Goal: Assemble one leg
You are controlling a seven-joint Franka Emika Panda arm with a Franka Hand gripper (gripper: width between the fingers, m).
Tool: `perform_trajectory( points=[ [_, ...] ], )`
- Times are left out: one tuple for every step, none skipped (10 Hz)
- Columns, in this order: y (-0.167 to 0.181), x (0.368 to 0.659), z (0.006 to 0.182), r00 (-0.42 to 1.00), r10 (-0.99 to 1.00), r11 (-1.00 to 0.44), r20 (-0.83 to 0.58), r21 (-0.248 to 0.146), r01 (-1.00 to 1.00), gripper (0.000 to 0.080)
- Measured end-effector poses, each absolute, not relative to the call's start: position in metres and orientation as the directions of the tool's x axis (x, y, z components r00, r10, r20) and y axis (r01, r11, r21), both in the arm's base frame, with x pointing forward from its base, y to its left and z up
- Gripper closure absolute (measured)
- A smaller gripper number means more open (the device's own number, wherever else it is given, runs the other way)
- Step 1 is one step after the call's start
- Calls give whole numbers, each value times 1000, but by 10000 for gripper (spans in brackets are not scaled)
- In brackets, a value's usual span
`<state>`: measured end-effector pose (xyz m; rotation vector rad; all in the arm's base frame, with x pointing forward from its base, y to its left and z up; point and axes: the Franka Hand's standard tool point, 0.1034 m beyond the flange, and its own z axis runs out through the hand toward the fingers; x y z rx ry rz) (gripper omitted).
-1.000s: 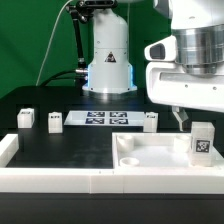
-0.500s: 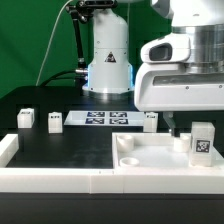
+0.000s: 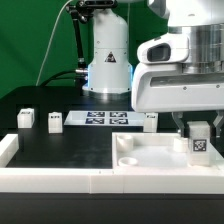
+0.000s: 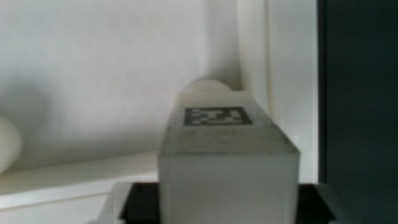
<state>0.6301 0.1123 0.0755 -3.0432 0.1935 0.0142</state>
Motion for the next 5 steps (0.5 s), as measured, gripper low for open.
perform_trajectory(
  points=[
    [112, 630, 76, 988, -154, -984, -18, -91, -155, 508],
    [112, 630, 76, 988, -150, -984, -17, -91, -151, 508],
    [112, 630, 76, 988, -154, -984, -17, -91, -155, 508],
    [113, 630, 75, 944, -329, -939, -22, -101, -329, 508],
    [113, 629, 75, 910, -413, -905, -21, -104, -413, 508]
  ],
)
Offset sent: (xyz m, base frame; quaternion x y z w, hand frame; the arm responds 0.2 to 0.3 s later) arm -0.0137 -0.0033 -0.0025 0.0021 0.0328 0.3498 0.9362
